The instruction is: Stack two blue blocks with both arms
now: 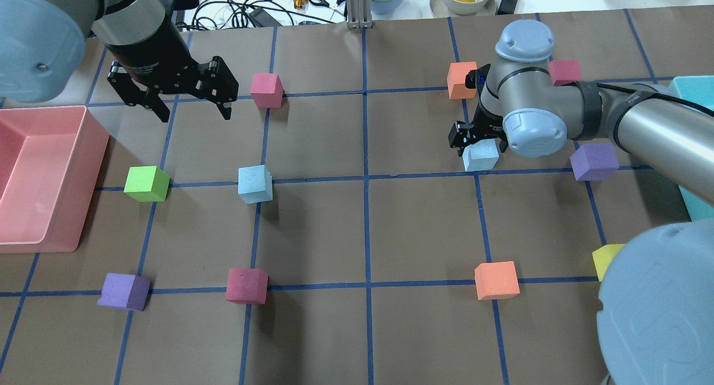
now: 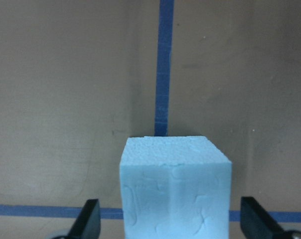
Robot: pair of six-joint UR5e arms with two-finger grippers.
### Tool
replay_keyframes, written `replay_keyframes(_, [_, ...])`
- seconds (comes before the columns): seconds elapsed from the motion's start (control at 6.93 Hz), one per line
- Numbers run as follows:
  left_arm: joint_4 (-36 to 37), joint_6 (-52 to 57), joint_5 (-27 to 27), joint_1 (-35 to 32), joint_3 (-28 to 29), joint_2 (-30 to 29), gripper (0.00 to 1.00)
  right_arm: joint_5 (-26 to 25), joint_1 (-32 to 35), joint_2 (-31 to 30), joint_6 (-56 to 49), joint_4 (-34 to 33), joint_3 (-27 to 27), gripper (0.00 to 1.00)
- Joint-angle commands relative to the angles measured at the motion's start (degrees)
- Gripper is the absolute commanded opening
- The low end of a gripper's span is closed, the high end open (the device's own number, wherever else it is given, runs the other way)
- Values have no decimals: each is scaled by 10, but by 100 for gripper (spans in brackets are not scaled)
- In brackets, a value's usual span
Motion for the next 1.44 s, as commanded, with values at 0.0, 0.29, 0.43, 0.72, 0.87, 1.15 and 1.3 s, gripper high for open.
replay_keyframes(0.0, [0, 1, 0, 0, 0, 0, 100, -1, 0, 8, -4, -28, 8, 73])
replay_keyframes(0.29, [1, 1, -3, 1, 2, -1, 100, 1, 0, 6, -5, -26, 2, 0])
replay_keyframes(0.43, [1, 1, -2, 1, 2, 0, 100, 3, 0, 6, -5, -26, -6, 0])
replay_keyframes(0.72, [1, 1, 0, 1, 2, 0, 100, 38, 8, 2, 14, -17, -37, 0])
replay_keyframes(0.87, [1, 1, 0, 1, 2, 0, 100, 40, 12, 4, 38, -6, -52, 0])
replay_keyframes(1.15, [1, 1, 0, 1, 2, 0, 100, 40, 71, 7, 143, 11, -79, 0])
replay_keyframes(1.3, [1, 1, 0, 1, 2, 1, 100, 40, 96, 12, 183, 13, -90, 0])
